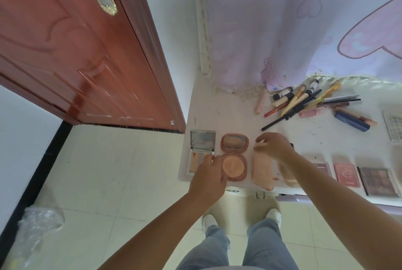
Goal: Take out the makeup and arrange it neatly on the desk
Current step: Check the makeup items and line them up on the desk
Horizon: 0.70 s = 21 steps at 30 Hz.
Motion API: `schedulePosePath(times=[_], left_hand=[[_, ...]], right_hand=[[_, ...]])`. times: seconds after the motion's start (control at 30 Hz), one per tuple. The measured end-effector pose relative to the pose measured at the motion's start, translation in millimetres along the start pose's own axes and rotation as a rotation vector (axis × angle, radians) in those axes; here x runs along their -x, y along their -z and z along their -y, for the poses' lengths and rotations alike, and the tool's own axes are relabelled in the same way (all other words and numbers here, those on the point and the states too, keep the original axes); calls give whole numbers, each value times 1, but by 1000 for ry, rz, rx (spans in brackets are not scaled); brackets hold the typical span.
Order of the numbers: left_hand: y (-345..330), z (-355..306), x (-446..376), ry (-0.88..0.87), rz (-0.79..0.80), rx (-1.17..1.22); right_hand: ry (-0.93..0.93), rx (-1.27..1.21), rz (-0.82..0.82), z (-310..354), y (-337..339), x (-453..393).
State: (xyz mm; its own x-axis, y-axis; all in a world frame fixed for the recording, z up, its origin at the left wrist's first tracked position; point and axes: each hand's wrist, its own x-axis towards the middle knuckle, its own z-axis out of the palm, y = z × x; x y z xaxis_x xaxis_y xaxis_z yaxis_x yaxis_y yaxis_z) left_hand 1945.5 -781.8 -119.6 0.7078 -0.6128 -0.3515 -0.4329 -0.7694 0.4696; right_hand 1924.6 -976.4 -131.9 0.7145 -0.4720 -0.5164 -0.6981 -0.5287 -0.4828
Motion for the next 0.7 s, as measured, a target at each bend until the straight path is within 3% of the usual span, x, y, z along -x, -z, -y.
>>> schedulePosePath(times=[0.17, 0.3, 0.37, 0.43, 0.57, 0.63, 0.7], left_hand=[[31, -10, -2, -70, 29, 58], [59, -39, -10, -211, 107, 161], [70, -61, -15, -275, 73, 106], [76, -79, -19, -324, -80, -55], [82, -82, -36, -586, -722, -291], [90, -84, -40, -726, -855, -338], [100, -86, -40, -769, -863, -417]], right_hand=[[66, -147, -65, -2, 39, 35], [131, -461, -201, 15, 75, 63], [147, -660, -242, 32, 87, 73], [145, -827, -252, 47, 97, 81], [156, -944, -254, 60, 111, 97], [149, -762, -317, 62, 113, 103], [143, -562, -385, 66, 114, 106]])
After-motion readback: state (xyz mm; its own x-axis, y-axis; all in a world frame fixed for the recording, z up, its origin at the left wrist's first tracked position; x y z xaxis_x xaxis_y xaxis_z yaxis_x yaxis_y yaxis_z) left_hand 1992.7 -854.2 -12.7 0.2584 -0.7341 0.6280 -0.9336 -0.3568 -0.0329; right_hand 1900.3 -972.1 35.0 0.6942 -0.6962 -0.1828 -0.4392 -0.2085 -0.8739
